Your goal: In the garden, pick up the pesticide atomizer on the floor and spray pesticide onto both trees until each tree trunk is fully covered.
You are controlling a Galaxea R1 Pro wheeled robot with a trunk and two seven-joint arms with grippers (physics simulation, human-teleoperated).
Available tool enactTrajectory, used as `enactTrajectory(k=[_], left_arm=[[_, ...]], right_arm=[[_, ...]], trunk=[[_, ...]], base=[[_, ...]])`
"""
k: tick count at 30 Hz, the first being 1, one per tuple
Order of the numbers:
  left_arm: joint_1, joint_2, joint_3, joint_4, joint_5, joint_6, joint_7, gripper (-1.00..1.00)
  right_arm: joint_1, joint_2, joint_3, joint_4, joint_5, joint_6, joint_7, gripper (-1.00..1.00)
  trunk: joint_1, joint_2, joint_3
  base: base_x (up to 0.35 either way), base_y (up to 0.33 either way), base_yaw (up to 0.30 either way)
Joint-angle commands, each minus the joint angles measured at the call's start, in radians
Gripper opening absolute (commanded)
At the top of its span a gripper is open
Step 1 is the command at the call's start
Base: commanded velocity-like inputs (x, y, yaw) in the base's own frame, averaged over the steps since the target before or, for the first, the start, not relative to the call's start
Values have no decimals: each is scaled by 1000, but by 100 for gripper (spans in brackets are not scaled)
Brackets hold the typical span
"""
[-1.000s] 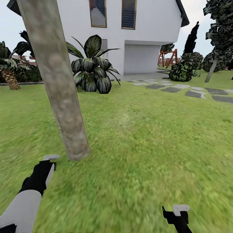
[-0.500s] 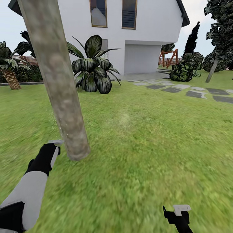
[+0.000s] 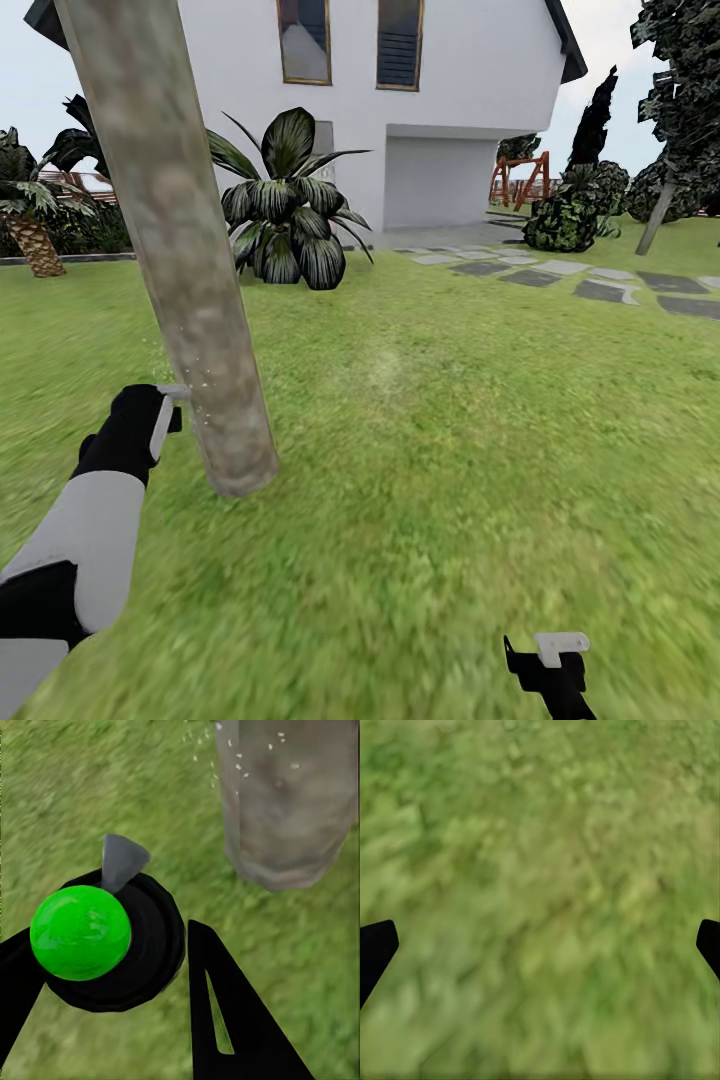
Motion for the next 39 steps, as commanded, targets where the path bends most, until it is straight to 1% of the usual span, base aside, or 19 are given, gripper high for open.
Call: enactTrajectory(k=[1,5,9,11,13,14,15,17,18,19,20,21,24,25,27,31,35,39], left_arm=[[-2,1,1,-1,-6,6,-1,-100],[11,4,-2,1,-8,-3,0,-100],[52,5,-3,2,-8,-8,3,-100],[61,9,-1,1,-11,-8,4,-100],[55,22,1,1,-27,-6,7,-100],[47,32,1,0,-45,-3,11,-100],[20,38,2,0,-74,0,13,-100],[-11,44,2,1,-100,2,13,-100],[-15,48,2,1,-104,2,13,-100],[-18,58,2,1,-107,3,13,-100],[-13,74,1,1,-106,1,11,-100],[-9,79,0,1,-106,-3,10,-100],[-5,77,0,1,-105,-8,9,-100],[5,73,1,2,-104,-9,8,-100],[42,66,3,1,-104,-12,10,-100],[72,53,3,2,-104,-31,12,-100],[82,48,3,1,-104,-35,13,-100],[83,48,2,-1,-105,-35,14,-100]], right_arm=[[-1,0,-4,1,11,-3,-7,100],[-1,0,-4,1,11,-3,-7,100],[-1,0,-4,1,11,-3,-7,100],[-1,0,-4,1,11,-3,-7,100],[-1,0,-4,1,11,-3,-7,100],[-1,0,-4,1,11,-3,-7,100],[-1,0,-4,1,11,-3,-7,100],[-1,0,-4,1,11,-3,-7,100],[-1,0,-4,1,11,-3,-7,100],[-1,0,-4,1,11,-3,-7,100],[-1,1,-4,1,11,-3,-7,100],[-1,1,-4,1,11,-3,-7,100],[-1,1,-4,1,11,-3,-7,100],[-1,1,-4,1,11,-3,-7,100],[-1,1,-4,1,11,-3,-7,100],[-1,1,-4,1,11,-3,-7,100],[-1,1,-4,1,11,-3,-7,100],[-1,1,-4,1,11,-3,-7,100]], trunk=[[0,0,-1],[0,0,-1],[0,0,-1],[0,0,-1],[0,0,-1],[0,0,-1],[0,0,-1],[0,0,-1],[0,0,-1],[0,0,-1],[0,0,-1],[0,0,-1],[0,0,-1],[0,0,-1],[0,0,-1],[0,0,-1],[0,0,-1],[0,0,-1]], base=[[0,0,0],[0,0,0],[0,0,0],[0,0,0],[0,0,0],[0,0,0],[0,0,0],[0,0,0],[0,0,0],[0,0,0],[0,0,0],[0,0,0],[0,0,0],[0,0,0],[0,0,0],[98,-124,0],[57,-252,0],[5,-273,0]])
